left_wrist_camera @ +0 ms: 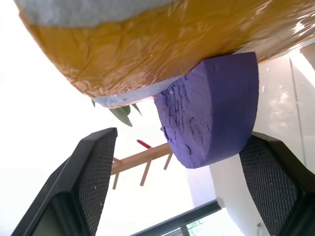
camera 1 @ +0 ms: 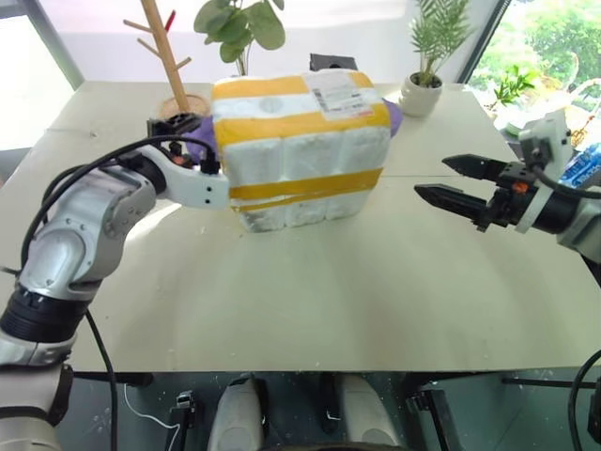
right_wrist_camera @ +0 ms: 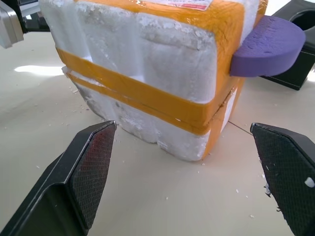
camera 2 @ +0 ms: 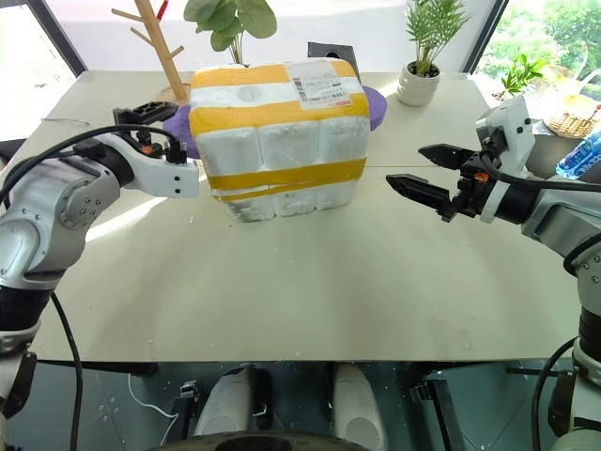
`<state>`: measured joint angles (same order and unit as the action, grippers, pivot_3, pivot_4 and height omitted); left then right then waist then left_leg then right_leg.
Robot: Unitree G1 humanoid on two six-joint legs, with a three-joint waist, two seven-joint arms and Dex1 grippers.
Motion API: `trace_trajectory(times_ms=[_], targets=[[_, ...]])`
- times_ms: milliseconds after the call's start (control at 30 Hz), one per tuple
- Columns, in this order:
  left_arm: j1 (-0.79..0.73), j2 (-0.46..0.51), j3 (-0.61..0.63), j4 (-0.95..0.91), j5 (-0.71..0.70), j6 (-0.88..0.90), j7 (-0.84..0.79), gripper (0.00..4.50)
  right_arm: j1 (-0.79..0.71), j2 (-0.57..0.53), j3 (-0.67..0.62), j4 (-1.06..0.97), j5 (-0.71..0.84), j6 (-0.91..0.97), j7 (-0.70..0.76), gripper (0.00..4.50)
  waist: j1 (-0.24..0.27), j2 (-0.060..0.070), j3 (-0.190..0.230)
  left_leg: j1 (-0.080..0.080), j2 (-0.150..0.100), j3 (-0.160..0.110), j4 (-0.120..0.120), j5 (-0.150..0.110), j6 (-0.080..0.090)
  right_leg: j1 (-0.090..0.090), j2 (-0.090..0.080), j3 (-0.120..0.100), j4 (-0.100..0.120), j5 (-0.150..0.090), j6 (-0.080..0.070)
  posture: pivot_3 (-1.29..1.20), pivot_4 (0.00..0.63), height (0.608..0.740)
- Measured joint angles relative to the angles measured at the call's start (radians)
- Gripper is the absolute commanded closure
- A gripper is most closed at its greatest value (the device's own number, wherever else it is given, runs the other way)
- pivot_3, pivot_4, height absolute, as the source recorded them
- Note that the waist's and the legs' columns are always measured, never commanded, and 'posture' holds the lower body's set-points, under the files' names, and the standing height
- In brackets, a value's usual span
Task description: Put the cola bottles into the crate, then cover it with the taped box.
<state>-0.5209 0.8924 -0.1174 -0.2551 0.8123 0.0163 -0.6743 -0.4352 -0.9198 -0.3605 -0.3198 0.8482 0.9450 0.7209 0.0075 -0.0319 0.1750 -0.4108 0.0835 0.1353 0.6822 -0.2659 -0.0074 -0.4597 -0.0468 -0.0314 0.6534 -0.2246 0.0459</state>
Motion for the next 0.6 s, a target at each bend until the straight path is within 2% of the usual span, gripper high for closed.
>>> trace_trajectory(times_ms=[200,400,467,500,533,600], targets=[[0.185,0.0,0.158,-0.096,-0.126,0.01,-0.002,0.43,-0.002,0.002,0.004,0.001,-0.001,0.0,0.002,0.0,-0.002,0.0,0.0,0.0,0.0,0.0,0.0,0.0,0.0,0.0,0.0,0.0,0.0,0.0,0.0,0.0,0.15,0.74],[0.287,-0.054,0.431,-0.14,-0.507,0.126,-0.105,0.43,0.003,-0.003,0.005,0.013,-0.011,-0.008,0.029,0.0,0.005,0.0,0.0,0.0,0.0,0.0,0.0,0.0,0.0,0.001,-0.001,-0.001,0.0,0.0,0.0,0.0,0.15,0.74],[0.235,-0.114,0.511,-0.149,-0.721,0.364,-0.181,0.43,0.0,-0.005,0.01,0.03,-0.022,-0.02,0.044,0.0,0.006,0.0,0.0,0.001,0.0,-0.001,0.0,0.0,0.0,0.002,-0.001,-0.001,0.0,0.0,0.0,0.0,0.15,0.74],[0.186,-0.12,0.552,-0.14,-0.849,0.544,-0.233,0.43,-0.01,-0.008,0.023,0.046,-0.028,-0.026,0.055,0.0,0.005,-0.001,0.0,0.001,0.0,-0.001,0.001,0.0,0.0,0.002,0.0,-0.001,0.0,0.0,0.0,0.0,0.15,0.74],[0.144,-0.1,0.603,-0.115,-0.993,0.719,-0.302,0.43,-0.029,-0.012,0.042,0.065,-0.04,-0.035,0.072,0.0,0.001,-0.001,0.0,0.001,0.0,-0.001,0.001,0.0,0.0,0.002,0.0,-0.001,0.0,0.0,0.0,0.0,0.15,0.74],[0.133,-0.003,0.667,-0.081,-1.185,0.904,-0.436,0.43,-0.055,-0.031,0.062,0.099,-0.052,-0.045,0.104,0.0,-0.009,0.0,0.0,0.001,0.0,-0.001,0.0,0.0,0.0,0.002,0.0,-0.001,-0.001,-0.001,0.001,0.0,0.15,0.74]])
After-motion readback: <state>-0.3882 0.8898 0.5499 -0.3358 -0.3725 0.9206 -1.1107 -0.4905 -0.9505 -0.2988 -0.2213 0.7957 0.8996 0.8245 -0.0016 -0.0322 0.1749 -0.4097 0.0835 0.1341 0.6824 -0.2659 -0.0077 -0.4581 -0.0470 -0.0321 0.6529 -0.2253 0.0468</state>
